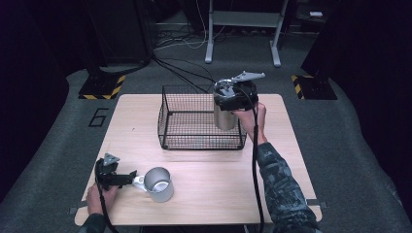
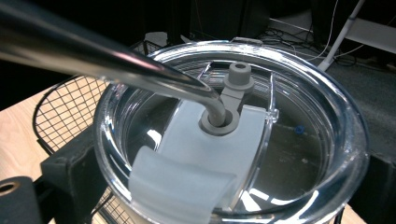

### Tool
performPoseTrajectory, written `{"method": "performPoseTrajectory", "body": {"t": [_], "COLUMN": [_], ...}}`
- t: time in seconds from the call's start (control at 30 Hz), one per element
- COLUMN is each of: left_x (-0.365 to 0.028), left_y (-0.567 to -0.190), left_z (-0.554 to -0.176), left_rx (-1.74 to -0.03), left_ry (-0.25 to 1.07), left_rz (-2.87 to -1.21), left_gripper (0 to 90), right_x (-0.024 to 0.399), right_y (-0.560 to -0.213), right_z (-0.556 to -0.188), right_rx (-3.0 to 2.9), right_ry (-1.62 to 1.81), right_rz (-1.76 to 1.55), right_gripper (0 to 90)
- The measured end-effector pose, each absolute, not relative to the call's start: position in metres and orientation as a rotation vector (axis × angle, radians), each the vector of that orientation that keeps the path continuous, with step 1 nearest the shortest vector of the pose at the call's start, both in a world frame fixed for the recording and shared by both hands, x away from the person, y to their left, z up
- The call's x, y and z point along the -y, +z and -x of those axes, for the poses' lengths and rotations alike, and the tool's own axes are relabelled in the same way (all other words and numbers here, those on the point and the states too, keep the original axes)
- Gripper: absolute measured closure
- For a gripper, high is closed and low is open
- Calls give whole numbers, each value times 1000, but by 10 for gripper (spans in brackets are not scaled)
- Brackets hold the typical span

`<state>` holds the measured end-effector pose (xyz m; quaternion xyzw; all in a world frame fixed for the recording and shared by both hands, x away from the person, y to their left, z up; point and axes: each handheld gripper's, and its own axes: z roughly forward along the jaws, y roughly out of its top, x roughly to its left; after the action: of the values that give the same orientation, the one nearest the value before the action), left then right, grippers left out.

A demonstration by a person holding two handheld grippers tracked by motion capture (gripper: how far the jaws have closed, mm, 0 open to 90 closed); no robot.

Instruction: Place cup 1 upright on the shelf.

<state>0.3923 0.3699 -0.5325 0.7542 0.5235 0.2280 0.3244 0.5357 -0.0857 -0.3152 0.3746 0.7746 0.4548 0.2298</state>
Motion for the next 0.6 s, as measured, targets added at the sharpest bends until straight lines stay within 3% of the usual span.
{"method": "performPoseTrajectory", "body": {"t": [0.6], "left_x": [-370], "left_y": [-532], "left_z": [-392], "left_rx": [-1373], "left_ry": [598], "left_rz": [-1978], "left_gripper": [4], "right_x": [82], "right_y": [-340], "right_z": [-559], "right_rx": [-2163], "right_ry": [1207], "right_rz": [-1104], "right_gripper": [33]}}
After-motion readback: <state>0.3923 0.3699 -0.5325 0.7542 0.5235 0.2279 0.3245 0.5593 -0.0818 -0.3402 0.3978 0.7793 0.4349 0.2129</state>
